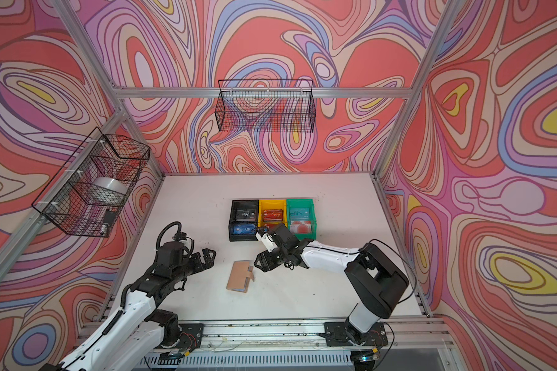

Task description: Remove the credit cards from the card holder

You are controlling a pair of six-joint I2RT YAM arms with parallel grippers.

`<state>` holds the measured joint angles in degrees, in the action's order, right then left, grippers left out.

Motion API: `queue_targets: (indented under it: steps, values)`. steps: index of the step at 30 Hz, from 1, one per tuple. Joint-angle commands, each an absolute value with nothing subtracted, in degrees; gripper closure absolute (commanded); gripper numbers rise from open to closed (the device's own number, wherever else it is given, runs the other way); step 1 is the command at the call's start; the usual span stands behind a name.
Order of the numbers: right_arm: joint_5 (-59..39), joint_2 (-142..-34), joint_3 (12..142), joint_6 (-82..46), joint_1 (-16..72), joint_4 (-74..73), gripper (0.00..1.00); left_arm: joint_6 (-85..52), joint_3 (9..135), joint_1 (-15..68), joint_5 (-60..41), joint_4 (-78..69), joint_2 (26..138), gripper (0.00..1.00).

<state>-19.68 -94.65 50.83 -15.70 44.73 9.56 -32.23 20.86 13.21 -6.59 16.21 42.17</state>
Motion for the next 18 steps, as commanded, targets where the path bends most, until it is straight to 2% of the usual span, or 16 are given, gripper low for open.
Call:
queue_targets:
  steps: [1, 8, 18]
  values:
    - [-15.4, -98.3, 53.6, -14.6, 46.5, 11.9, 0.39, -33.3, 20.0, 13.6, -5.7, 21.1, 39.2, 0.02]
    - [-12.7, -103.0, 56.9, -14.2, 47.8, 13.2, 0.46, -34.1, 19.7, 13.5, -6.0, 24.0, 35.3, 0.11]
    - [-13.2, -104.4, 59.5, -12.9, 49.7, 13.9, 0.49, -36.7, 20.1, 13.6, -6.6, 24.0, 37.3, 0.14]
